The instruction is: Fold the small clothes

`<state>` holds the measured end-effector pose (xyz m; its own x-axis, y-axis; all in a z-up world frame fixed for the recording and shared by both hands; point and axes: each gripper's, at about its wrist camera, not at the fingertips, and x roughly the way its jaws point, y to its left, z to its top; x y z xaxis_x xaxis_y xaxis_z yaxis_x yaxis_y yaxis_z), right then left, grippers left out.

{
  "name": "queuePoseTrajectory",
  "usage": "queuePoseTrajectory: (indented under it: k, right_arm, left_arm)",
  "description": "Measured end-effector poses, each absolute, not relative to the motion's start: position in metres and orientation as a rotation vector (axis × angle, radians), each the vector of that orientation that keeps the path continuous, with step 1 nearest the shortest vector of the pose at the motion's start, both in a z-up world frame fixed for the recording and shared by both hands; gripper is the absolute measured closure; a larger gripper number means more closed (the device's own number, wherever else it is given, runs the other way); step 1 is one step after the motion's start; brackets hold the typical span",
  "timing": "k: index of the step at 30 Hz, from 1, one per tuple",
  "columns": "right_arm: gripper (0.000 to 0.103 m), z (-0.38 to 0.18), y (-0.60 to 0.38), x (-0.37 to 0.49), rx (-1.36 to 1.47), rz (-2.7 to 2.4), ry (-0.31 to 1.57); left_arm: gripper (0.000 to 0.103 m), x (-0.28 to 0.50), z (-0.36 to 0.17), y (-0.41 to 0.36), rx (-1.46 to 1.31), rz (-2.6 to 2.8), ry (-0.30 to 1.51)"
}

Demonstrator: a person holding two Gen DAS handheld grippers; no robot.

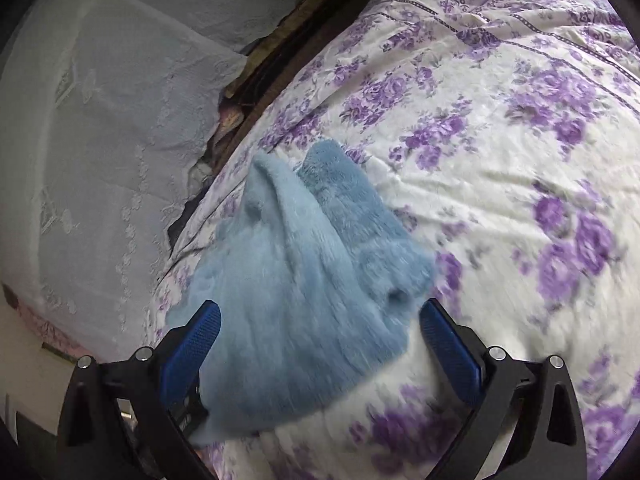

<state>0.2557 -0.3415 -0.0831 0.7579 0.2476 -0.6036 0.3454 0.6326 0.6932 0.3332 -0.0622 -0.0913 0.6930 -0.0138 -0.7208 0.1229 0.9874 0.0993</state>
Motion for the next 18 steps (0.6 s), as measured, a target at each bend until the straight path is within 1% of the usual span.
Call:
queuePoseTrajectory:
  k: [5,8,9,10,11,13,14,15,18]
  right_arm:
    - [0.003,-0.086,-0.337,0.286,0.991,-0.184,0.682]
    - [0.003,-0.087,-0.331,0.294,0.959,-0.231,0.603]
    - [0.005,-0.087,-0.329,0.293,0.928,-0.231,0.584]
    - [0.008,-0.086,-0.326,0.291,0.893,-0.228,0.575]
    - [0.014,-0.087,-0.326,0.289,0.871,-0.225,0.581]
    - [0.027,-0.087,-0.332,0.283,0.893,-0.198,0.569]
    - [0.037,-0.09,-0.336,0.28,0.91,-0.197,0.565]
    - [0.043,-0.092,-0.34,0.279,0.924,-0.197,0.565]
    - [0.045,-0.094,-0.342,0.278,0.935,-0.182,0.562]
  left_arm:
    - [0.004,0.335,-0.091,-0.06,0.129,-0.086,0.807]
    - [0.004,0.334,-0.091,-0.06,0.134,-0.084,0.804]
    - [0.004,0.334,-0.091,-0.061,0.132,-0.085,0.805]
    - [0.004,0.334,-0.091,-0.06,0.13,-0.086,0.806]
    - [0.004,0.334,-0.091,-0.06,0.128,-0.087,0.807]
    - [0.004,0.334,-0.091,-0.06,0.128,-0.087,0.807]
    - [0.004,0.334,-0.091,-0.06,0.128,-0.087,0.807]
    - [0.004,0.334,-0.091,-0.06,0.128,-0.088,0.808]
    - [0.004,0.333,-0.09,-0.058,0.119,-0.092,0.808]
